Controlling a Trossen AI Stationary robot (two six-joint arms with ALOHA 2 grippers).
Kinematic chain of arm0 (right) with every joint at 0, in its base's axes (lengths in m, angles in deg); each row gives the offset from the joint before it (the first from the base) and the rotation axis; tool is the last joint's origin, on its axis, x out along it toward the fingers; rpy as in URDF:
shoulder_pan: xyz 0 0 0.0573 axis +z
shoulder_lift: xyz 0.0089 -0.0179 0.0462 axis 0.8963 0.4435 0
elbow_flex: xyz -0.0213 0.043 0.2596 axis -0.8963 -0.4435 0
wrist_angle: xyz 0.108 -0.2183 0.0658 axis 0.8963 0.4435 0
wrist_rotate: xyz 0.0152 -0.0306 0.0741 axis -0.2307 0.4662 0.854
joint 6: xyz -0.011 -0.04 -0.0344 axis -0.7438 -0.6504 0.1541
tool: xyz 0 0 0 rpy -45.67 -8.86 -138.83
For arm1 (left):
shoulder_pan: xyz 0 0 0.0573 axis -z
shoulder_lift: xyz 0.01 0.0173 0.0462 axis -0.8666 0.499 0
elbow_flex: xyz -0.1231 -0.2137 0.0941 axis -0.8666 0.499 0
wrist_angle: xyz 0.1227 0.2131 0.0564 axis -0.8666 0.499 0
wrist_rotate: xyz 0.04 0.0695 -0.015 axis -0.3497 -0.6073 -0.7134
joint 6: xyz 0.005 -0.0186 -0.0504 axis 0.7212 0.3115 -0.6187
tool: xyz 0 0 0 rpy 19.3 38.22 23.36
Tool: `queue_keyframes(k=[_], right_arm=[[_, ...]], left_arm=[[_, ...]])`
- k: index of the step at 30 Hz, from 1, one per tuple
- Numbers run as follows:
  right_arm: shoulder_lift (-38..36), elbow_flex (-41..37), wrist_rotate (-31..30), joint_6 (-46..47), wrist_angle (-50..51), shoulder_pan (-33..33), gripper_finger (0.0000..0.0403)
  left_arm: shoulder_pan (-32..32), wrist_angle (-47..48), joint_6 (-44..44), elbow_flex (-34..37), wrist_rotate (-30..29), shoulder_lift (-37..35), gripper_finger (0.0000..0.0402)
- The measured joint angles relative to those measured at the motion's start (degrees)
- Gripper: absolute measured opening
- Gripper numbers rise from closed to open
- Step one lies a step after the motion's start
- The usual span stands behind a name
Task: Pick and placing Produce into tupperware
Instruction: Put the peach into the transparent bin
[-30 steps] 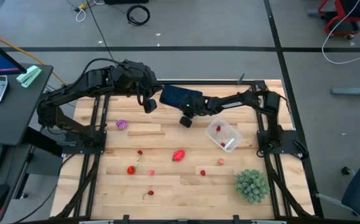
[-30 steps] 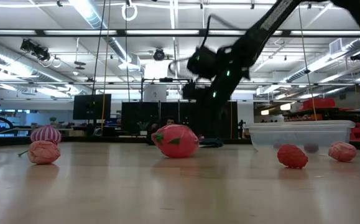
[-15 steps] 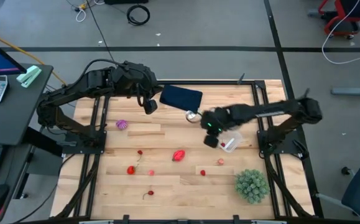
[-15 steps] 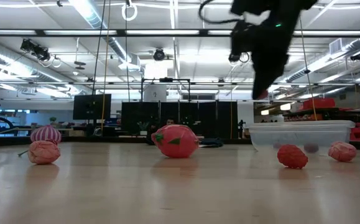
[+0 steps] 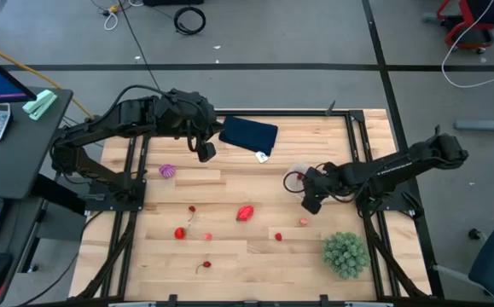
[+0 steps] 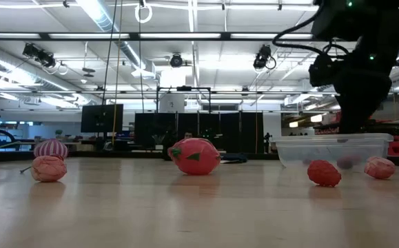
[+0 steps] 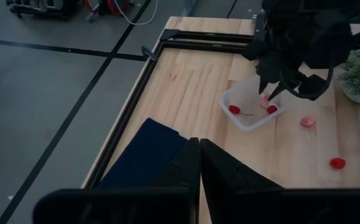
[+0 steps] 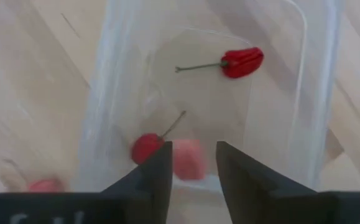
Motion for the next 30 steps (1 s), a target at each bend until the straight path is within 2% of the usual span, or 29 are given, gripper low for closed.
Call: queue_keyframes(k=[6, 14, 19, 23, 27, 30], right_arm=[[0.1, 0.1, 0.1, -0.9, -1.0, -1.3, 0.0172], [0.1, 7.5, 4.5, -9.8, -1.2, 1.3, 0.0171], [0.2, 11.7, 9.9, -21.1, -1.9, 7.7, 0.0159], [1.0, 10.6, 14.6, -22.4, -7.6, 13.6, 0.0154], [4.6, 8.7, 14.8, -22.6, -12.5, 20.1, 0.0154], [8.8, 8.6, 12.7, -22.7, -12.7, 23.6, 0.0154]], left_arm=[[0.0, 0.0, 0.0, 0.0, 0.0, 0.0, 0.0018], [0.0, 0.0, 0.0, 0.0, 0.0, 0.0, 0.0013], [0.0, 0.1, 0.0, 0.0, 0.0, 0.0, 0.0016], [0.0, 0.4, 0.0, 0.0, 0.0, 0.0, 0.0023], [0.0, 0.6, 0.0, 0.0, 0.0, 0.0, 0.0022], [0.0, 0.6, 0.0, 0.0, 0.0, 0.0, 0.0017]])
